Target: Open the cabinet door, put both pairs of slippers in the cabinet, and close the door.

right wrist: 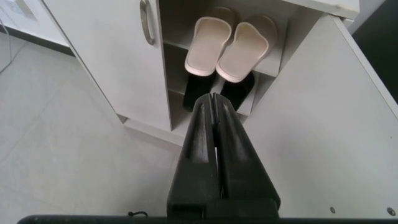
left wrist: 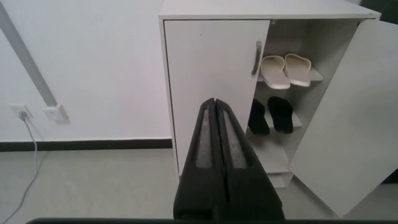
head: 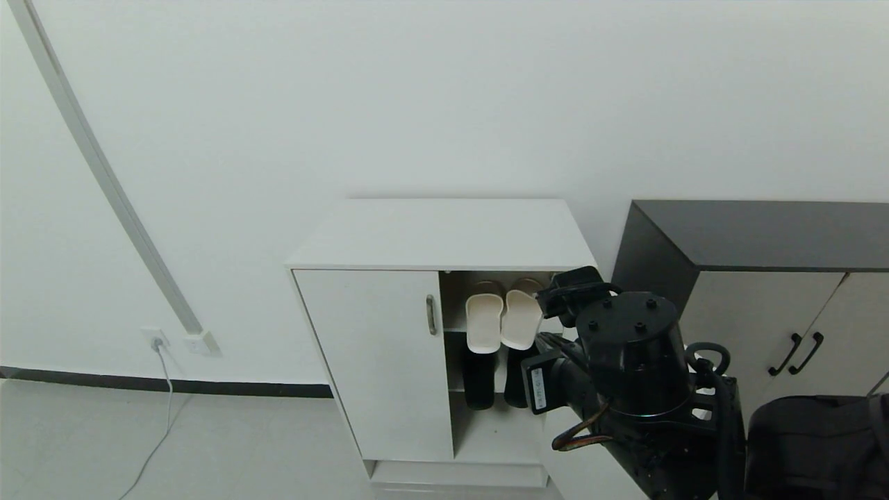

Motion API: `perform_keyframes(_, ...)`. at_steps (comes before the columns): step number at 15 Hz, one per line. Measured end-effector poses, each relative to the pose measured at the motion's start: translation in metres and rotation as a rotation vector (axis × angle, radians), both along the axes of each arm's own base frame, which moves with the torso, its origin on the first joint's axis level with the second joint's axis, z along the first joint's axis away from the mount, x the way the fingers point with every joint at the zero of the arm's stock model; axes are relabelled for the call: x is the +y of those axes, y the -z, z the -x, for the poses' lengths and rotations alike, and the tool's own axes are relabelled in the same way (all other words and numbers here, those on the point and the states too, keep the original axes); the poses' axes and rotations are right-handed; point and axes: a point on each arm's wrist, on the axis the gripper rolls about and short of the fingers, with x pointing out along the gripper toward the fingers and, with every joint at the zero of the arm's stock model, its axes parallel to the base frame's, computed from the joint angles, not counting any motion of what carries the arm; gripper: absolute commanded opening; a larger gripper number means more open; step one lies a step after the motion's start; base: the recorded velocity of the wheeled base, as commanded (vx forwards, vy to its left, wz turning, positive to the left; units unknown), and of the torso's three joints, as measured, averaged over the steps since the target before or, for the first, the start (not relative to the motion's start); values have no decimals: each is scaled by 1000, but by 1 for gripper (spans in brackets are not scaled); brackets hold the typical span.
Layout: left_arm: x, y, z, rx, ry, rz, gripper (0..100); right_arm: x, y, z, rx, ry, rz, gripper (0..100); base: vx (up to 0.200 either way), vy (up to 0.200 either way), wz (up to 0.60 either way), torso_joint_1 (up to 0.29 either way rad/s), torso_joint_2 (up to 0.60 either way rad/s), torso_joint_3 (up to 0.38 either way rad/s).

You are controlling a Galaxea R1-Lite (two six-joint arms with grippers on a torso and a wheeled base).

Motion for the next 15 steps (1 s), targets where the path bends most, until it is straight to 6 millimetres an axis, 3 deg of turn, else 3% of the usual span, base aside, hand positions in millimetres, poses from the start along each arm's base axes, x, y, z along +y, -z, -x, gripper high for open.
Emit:
perform_keyframes(11, 0, 0, 0, 0, 0, 0, 0, 0, 1, 0, 2, 0, 3, 0, 0, 0, 0, 0, 0, 0)
perform_keyframes(15, 0, 0, 0, 0, -1, 0, 0, 0, 2, 0, 3, -1, 5, 0, 0, 0, -600, 0, -5, 2)
